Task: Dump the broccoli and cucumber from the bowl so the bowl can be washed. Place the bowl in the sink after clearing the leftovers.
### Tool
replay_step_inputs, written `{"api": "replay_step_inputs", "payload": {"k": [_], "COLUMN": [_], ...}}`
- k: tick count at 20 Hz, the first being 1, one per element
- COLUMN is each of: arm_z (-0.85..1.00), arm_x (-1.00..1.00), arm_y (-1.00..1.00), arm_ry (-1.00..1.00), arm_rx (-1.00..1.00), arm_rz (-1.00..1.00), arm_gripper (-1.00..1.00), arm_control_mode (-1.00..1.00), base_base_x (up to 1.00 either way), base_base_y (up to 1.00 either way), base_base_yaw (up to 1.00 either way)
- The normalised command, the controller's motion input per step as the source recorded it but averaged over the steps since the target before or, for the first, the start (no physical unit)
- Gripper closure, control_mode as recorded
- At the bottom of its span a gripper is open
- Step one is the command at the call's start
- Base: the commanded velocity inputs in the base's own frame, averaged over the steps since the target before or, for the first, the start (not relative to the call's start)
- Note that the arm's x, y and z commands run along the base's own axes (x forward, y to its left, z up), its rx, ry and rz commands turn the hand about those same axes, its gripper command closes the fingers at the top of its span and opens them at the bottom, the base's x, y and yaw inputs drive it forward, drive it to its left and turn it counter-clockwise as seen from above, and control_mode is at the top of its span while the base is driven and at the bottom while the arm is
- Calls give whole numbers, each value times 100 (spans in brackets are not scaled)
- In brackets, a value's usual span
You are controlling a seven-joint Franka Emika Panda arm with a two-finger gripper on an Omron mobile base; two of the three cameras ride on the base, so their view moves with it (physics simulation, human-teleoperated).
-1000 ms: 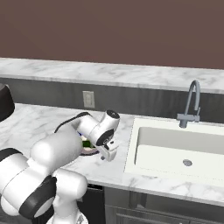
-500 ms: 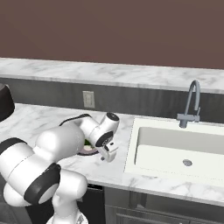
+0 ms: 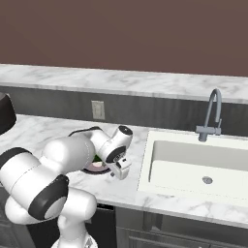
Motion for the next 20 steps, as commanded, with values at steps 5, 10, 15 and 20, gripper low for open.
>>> {"api": "replay_step_inputs", "payload": {"k": [5, 10, 15, 20], "arm_z": [0, 4, 36, 37], "arm_x": [0, 0, 0, 0], "arm_y": [0, 0, 6, 8], "arm_ry": [0, -7, -16, -10], "arm_rx": [0, 0, 0, 0], "arm_rz": [0, 0, 0, 0], "arm_gripper": [100, 100, 100, 100], "arm_control_mode": [-100, -100, -100, -100], "base_base_x": [0, 0, 0, 0], "base_base_y": [0, 0, 0, 0], "base_base_yaw": [0, 0, 0, 0]}}
